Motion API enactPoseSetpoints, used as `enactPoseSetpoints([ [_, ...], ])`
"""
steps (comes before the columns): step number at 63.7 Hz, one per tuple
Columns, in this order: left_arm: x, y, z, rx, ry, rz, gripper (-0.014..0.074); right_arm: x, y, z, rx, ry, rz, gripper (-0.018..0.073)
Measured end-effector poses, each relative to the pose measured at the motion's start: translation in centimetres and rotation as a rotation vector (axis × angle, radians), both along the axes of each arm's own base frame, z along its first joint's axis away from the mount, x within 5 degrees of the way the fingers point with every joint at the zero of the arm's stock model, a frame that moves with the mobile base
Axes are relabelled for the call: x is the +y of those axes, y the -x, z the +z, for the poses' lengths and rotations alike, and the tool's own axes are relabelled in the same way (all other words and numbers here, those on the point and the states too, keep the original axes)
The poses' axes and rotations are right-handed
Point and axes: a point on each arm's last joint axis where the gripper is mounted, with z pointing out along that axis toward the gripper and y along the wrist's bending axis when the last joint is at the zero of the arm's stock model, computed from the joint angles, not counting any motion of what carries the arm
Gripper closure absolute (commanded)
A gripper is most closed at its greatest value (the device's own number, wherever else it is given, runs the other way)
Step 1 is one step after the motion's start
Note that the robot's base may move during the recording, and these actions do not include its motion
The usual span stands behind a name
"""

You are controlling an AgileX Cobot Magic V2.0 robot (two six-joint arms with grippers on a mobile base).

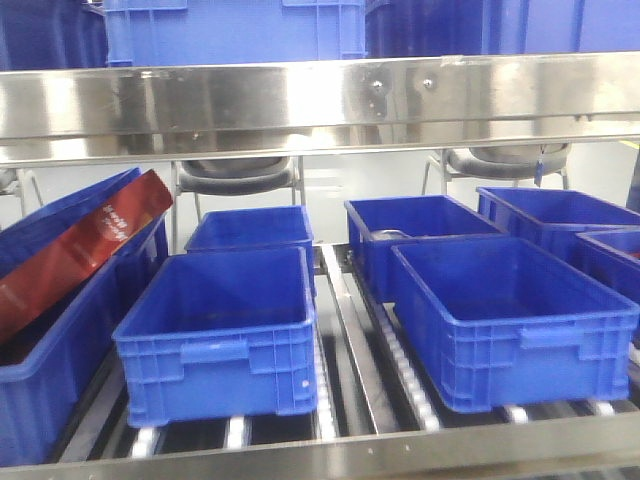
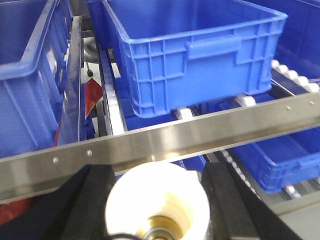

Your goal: Place valve from conveyor to right shelf box

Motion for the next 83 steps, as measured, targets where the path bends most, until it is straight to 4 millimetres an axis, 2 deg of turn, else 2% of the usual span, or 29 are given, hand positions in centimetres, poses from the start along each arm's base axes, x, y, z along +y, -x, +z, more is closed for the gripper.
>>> enactPoseSetpoints([
  [83, 0.00, -0.01, 0.02, -0.002, 0.000, 0.000, 0.0707, 0.01, 0.00, 0.00, 0.000, -0.002, 0.001, 0.0712],
])
